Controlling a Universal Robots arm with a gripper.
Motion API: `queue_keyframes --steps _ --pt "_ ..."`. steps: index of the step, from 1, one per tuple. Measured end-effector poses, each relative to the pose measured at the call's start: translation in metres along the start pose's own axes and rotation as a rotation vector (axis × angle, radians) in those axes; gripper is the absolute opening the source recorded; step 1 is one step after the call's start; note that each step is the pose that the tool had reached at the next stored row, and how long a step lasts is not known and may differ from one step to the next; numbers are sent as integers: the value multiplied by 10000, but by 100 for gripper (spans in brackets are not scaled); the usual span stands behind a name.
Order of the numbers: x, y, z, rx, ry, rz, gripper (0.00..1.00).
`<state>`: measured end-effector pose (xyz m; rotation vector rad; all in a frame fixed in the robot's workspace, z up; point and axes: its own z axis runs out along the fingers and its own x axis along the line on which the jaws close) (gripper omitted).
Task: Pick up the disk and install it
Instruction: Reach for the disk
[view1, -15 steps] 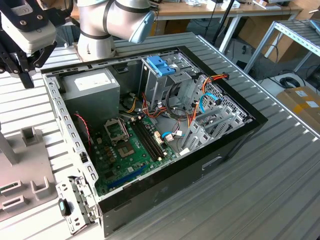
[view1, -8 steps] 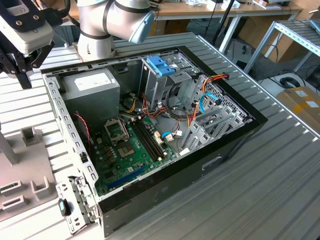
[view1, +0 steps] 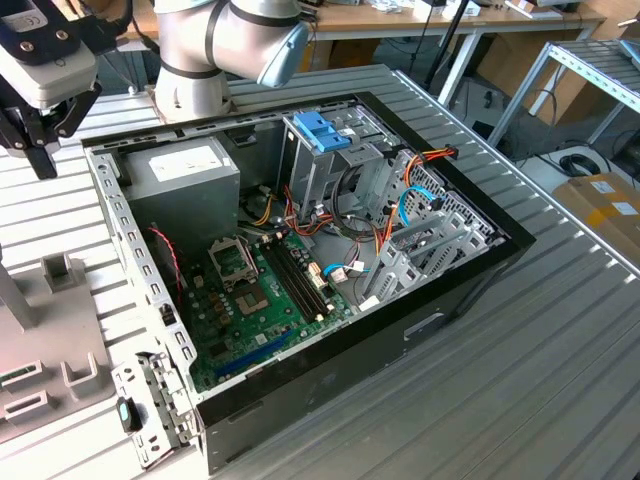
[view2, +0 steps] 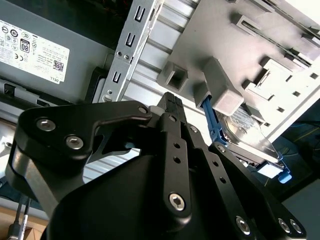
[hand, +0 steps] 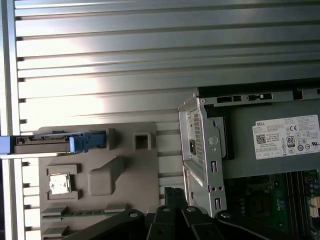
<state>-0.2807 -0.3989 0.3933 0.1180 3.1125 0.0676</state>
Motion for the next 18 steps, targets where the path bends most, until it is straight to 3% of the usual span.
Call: queue_keyframes --steps 18 --pt "59 -4 -2 0 0 0 10"
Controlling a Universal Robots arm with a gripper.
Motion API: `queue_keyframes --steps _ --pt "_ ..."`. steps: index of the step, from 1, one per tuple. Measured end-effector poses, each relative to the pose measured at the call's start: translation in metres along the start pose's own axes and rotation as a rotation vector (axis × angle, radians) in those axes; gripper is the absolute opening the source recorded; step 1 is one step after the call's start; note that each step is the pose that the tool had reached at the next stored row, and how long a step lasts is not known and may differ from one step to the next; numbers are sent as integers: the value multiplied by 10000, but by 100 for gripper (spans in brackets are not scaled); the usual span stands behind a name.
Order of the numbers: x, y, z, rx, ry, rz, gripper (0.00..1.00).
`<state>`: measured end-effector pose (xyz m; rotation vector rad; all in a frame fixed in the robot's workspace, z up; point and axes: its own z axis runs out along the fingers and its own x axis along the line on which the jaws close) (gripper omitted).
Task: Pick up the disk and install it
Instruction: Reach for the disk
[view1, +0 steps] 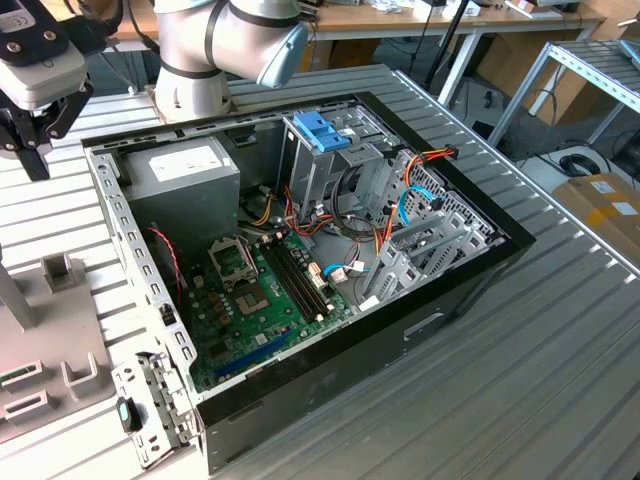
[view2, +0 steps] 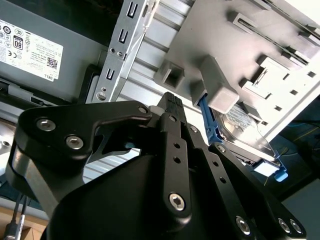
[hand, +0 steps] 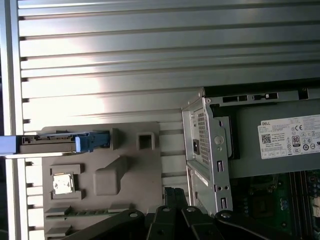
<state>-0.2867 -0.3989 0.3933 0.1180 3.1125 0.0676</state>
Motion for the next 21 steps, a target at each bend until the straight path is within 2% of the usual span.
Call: queue_keyframes --steps 21 --pt "101 -7 -3 0 -1 0 10"
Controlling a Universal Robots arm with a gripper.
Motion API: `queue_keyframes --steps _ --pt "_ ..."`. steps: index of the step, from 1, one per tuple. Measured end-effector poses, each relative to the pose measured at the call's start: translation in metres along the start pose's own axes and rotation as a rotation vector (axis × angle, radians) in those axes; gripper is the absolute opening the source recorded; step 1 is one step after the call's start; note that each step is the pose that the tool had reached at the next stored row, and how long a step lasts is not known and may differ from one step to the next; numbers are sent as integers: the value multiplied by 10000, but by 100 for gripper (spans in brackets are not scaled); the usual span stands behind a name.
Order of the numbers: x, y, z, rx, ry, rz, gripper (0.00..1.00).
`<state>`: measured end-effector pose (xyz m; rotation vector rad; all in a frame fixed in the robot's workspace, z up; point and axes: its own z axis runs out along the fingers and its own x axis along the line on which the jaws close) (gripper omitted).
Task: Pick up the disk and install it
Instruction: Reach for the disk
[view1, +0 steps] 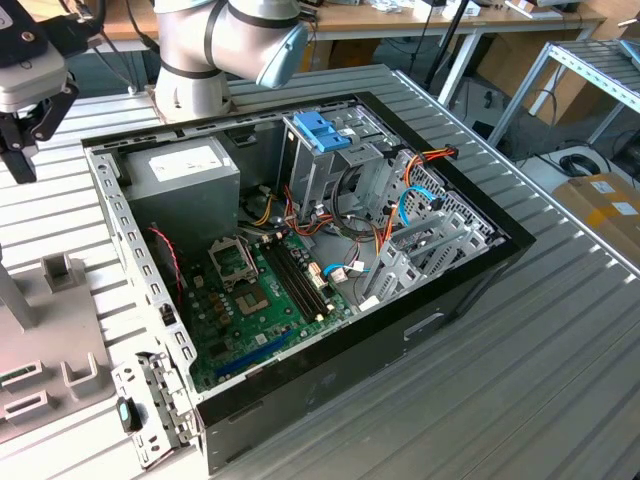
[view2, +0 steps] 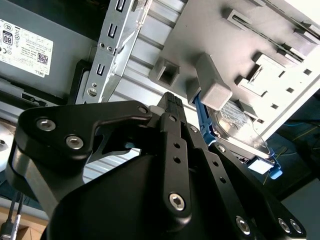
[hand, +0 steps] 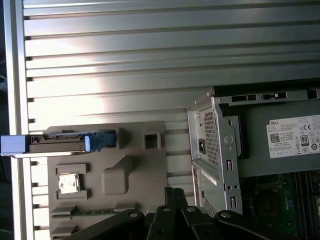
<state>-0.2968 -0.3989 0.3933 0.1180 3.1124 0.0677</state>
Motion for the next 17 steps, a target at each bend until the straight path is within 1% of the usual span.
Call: queue_keyframes --steps 13,17 --pt "76 -6 -2 0 0 0 10" --pt "87 -7 -3 0 0 0 10"
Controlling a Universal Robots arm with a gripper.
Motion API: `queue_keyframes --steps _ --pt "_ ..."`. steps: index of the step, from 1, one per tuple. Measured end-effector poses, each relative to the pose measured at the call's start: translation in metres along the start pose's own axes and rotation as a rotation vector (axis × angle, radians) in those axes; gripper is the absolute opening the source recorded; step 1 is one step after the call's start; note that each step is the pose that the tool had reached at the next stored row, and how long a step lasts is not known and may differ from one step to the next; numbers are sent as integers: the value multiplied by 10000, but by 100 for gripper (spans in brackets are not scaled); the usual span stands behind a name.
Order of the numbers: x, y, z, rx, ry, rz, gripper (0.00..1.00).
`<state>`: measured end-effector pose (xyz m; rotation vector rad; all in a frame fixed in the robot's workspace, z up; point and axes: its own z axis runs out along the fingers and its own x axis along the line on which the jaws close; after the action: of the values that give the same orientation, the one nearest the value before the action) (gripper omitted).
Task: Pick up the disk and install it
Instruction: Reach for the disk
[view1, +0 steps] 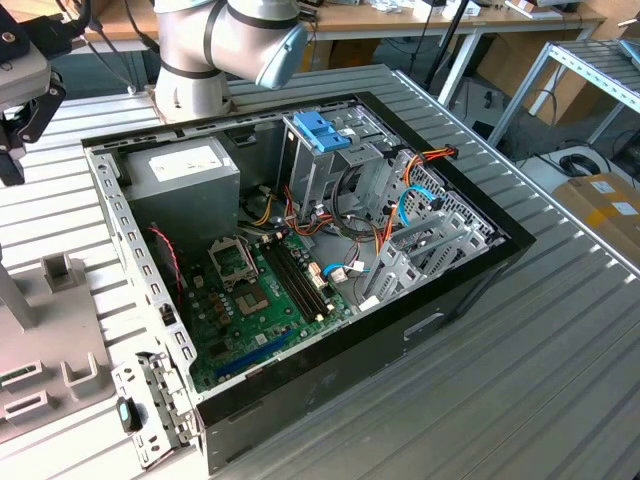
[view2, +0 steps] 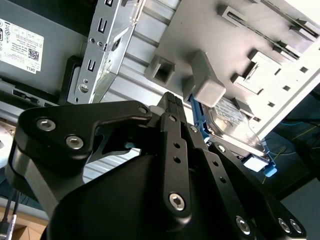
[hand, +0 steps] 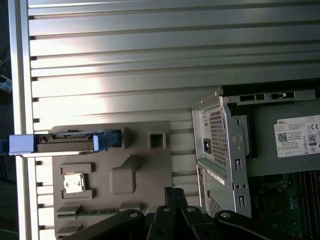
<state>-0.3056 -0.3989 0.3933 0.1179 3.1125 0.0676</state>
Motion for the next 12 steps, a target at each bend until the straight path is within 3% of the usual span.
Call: queue_keyframes --steps 12 --pt "40 -3 -1 0 0 0 10"
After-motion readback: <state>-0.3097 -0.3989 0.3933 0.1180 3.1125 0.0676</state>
